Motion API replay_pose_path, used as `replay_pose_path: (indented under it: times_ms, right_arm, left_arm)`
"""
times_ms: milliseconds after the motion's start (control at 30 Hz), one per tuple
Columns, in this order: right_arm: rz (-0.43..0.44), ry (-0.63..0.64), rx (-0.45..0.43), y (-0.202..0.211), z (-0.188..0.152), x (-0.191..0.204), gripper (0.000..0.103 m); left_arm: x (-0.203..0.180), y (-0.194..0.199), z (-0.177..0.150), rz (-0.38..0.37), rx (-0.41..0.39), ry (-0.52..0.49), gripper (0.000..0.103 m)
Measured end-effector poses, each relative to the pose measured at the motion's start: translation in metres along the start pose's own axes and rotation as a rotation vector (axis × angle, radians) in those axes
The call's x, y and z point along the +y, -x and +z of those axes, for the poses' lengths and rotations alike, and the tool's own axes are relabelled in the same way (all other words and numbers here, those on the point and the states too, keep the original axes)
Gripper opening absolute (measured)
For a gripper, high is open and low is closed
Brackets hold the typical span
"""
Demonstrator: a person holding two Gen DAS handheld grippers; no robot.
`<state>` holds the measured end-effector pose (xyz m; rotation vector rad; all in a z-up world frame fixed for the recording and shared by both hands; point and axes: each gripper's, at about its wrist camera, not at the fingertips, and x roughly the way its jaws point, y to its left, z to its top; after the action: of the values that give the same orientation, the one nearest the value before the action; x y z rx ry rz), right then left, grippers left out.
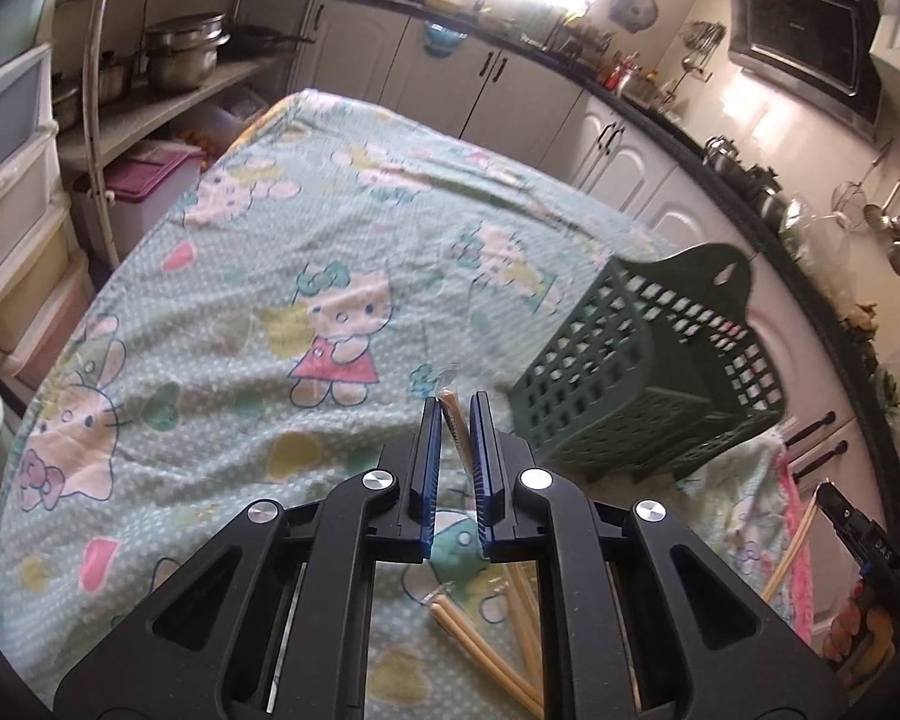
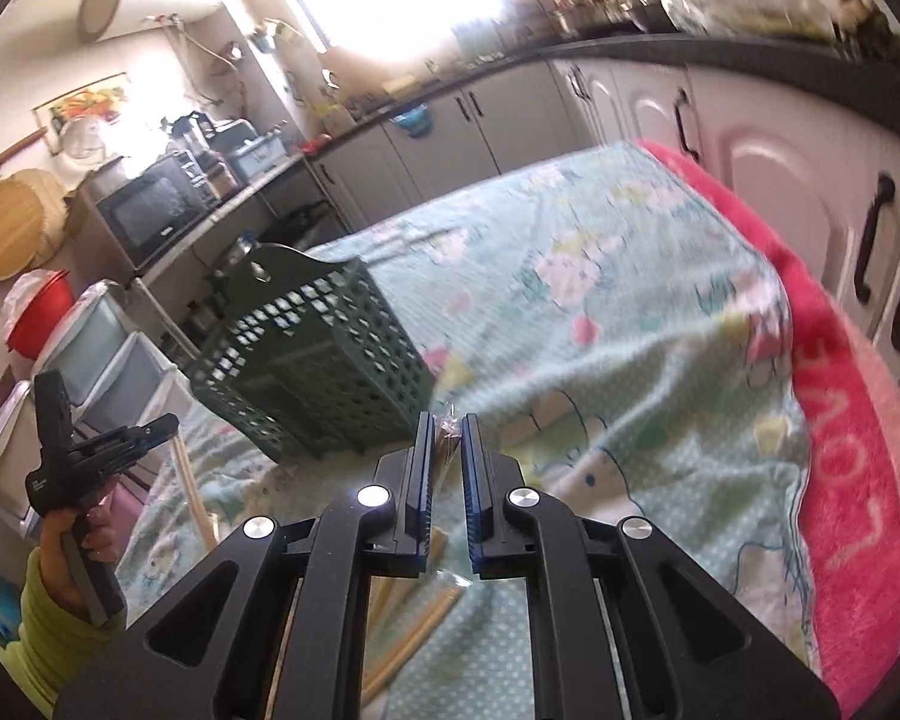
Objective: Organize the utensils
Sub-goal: 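Lift the held chopsticks with both grippers and lower them into the green caddy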
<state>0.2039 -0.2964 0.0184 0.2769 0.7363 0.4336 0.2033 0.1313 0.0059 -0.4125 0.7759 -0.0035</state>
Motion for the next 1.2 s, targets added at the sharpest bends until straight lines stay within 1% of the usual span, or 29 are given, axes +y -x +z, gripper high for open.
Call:
replay_pose_path:
  times_ms: [200,367,467,567,800,1200]
  right_arm:
    - [0.026,0.068,-0.05,0.016,0.009,0.023,0.008]
    - [0.033,0.12,-0.085,0.027,0.017,0.042,0.007]
    - [0.054,0.152,-0.107,0.033,0.02,0.052,0.007]
    - [0.068,0.179,-0.13,0.039,0.023,0.062,0.006]
    - [0.096,0.218,-0.166,0.05,0.032,0.083,0.006]
    - [0.142,0.272,-0.259,0.064,0.063,0.118,0.006]
  left_arm:
    - [-0.015,0.023,0.004,-0.039,-0.054,-0.033,0.005]
    - [-0.033,0.047,0.007,-0.094,-0.107,-0.079,0.004]
    - [-0.044,0.059,0.007,-0.123,-0.13,-0.108,0.003]
    - [-0.055,0.069,0.007,-0.13,-0.151,-0.134,0.003]
    - [-0.073,0.086,0.012,-0.173,-0.187,-0.164,0.003]
    - [-0.106,0.108,0.033,-0.224,-0.262,-0.21,0.003]
